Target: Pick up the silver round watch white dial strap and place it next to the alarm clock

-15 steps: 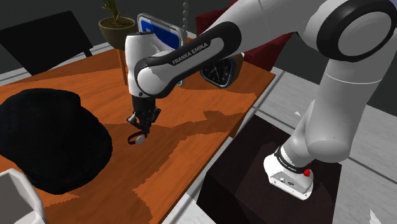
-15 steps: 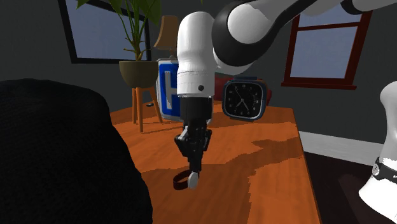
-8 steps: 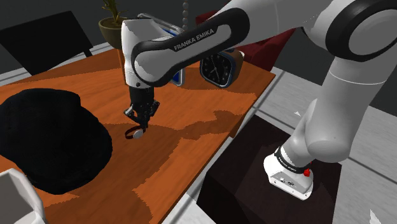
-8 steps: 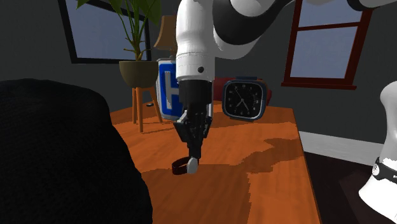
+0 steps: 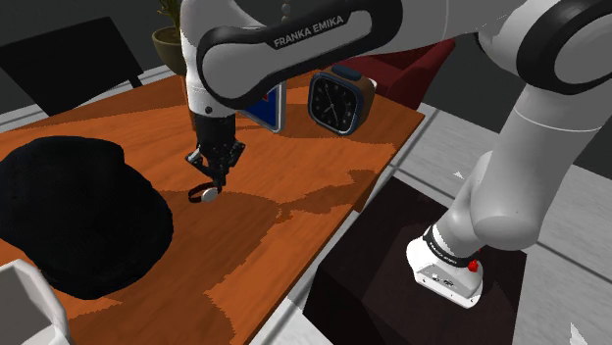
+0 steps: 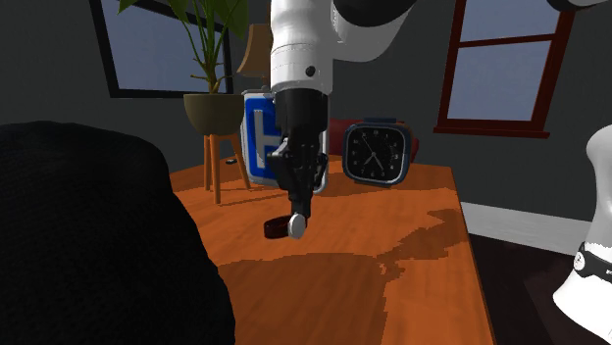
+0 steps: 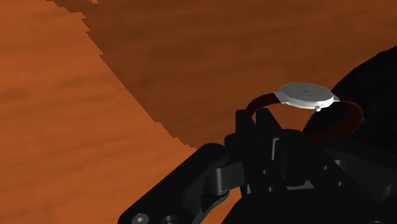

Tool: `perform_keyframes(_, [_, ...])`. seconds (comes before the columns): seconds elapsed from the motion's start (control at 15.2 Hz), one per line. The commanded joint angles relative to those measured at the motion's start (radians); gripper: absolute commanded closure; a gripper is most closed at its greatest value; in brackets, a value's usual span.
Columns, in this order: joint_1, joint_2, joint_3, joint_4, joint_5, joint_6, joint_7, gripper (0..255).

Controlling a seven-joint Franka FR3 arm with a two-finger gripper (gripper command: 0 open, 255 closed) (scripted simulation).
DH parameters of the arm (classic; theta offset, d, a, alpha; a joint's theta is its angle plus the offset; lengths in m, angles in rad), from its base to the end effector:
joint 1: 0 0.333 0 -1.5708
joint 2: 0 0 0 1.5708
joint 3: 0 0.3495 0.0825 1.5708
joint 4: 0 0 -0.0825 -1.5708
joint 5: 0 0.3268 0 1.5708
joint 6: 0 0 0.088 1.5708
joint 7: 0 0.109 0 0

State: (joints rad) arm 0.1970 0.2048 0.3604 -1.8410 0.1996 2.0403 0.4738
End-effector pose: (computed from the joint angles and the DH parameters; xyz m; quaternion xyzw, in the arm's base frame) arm 0.4822 0.2968 0.4816 -0.9922 0.0068 0.0593 0.1097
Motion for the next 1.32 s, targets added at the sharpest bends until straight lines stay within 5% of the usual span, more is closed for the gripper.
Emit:
perform_keyframes(0.0, [-0.001, -0.008, 0.0, 0.015, 0.001, -0.024, 0.003, 255])
perform_keyframes(1.25, [-0.006, -0.045, 0.001, 0.224, -0.002, -0.263, 0.048, 255])
